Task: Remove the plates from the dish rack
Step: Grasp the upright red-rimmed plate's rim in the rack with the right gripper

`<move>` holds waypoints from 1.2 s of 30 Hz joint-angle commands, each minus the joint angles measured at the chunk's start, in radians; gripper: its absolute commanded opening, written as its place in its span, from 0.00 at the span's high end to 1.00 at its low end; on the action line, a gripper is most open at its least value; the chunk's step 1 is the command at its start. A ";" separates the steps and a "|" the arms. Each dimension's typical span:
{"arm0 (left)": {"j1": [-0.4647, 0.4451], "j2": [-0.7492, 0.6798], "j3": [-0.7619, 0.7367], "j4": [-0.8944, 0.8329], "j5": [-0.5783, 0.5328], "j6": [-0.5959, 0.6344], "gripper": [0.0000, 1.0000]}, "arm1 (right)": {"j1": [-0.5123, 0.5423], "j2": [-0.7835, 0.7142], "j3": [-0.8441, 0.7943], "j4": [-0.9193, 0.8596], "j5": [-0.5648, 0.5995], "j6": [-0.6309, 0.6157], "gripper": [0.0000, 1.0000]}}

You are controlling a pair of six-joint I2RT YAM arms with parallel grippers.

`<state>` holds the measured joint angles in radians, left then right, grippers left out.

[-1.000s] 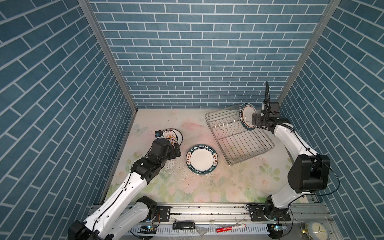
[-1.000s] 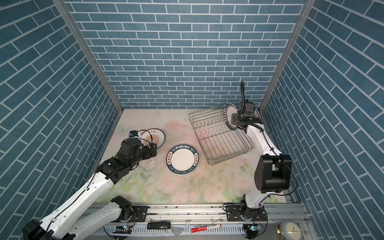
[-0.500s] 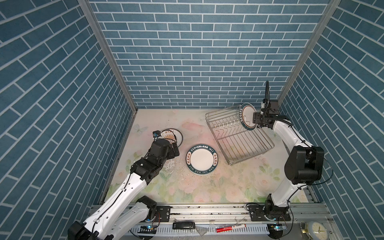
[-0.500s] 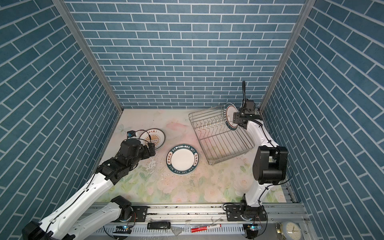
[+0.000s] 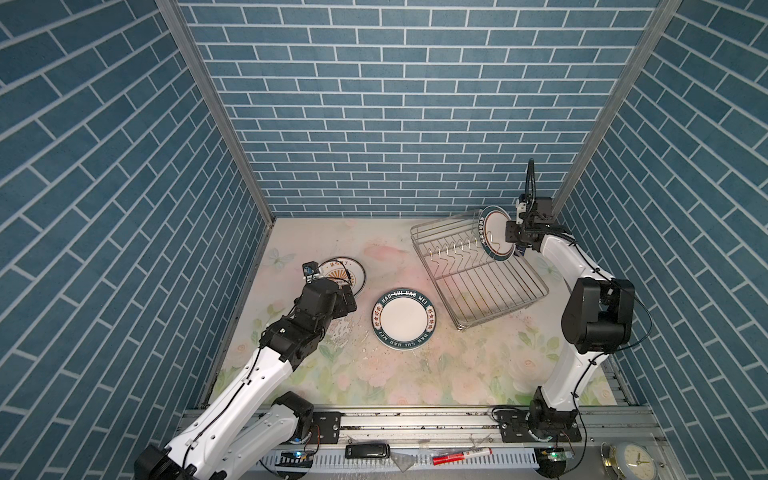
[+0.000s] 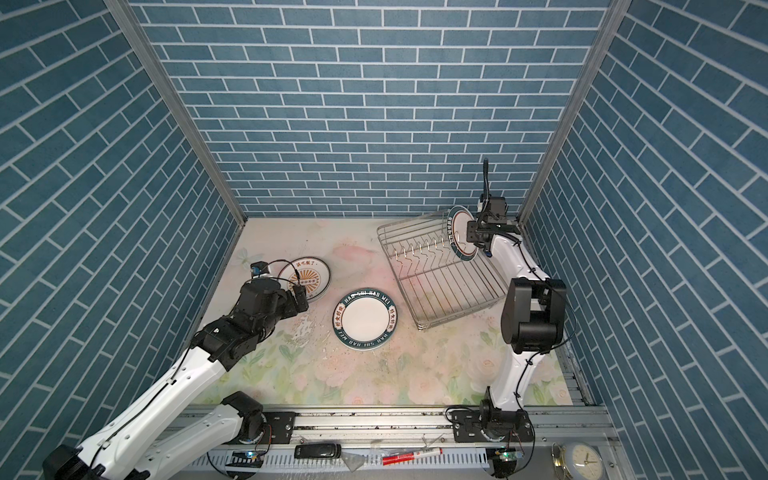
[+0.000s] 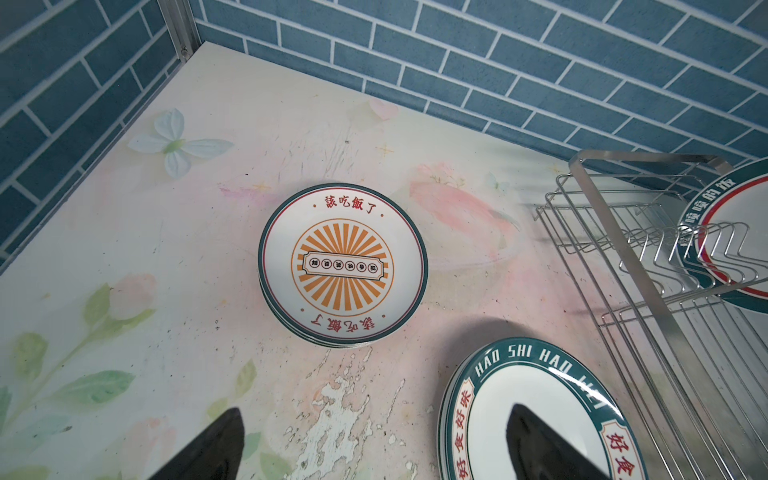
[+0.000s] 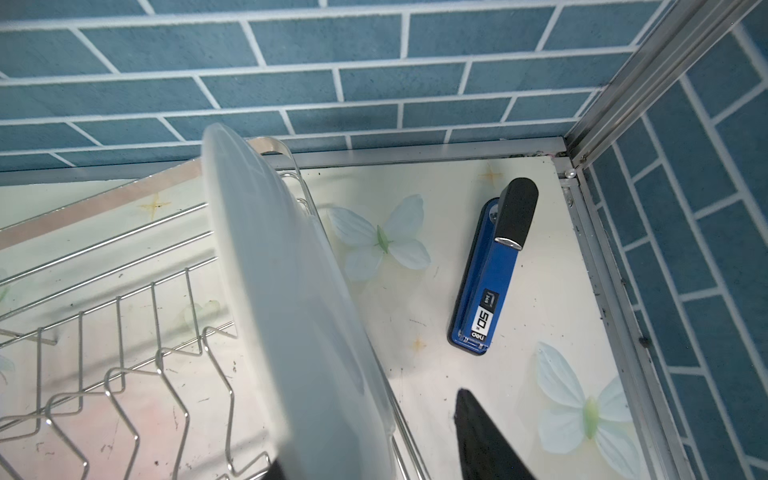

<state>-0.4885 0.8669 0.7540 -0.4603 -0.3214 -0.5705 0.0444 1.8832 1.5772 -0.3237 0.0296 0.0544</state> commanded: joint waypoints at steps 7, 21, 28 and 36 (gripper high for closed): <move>0.002 -0.018 -0.027 0.002 0.008 0.002 0.01 | -0.005 -0.009 0.014 0.035 -0.028 -0.031 0.61; 0.002 0.002 -0.016 -0.001 0.013 0.017 0.01 | -0.005 -0.007 -0.002 0.027 -0.104 -0.027 0.74; 0.002 -0.001 -0.021 0.013 0.027 0.037 0.01 | -0.006 -0.013 -0.028 0.038 -0.109 -0.029 0.80; 0.001 0.010 -0.016 0.014 0.039 0.050 0.01 | -0.007 -0.043 -0.062 0.049 -0.079 -0.044 0.84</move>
<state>-0.4885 0.8719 0.7399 -0.4511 -0.2897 -0.5404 0.0406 1.8767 1.5558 -0.2790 -0.0414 -0.0288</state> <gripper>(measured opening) 0.994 0.165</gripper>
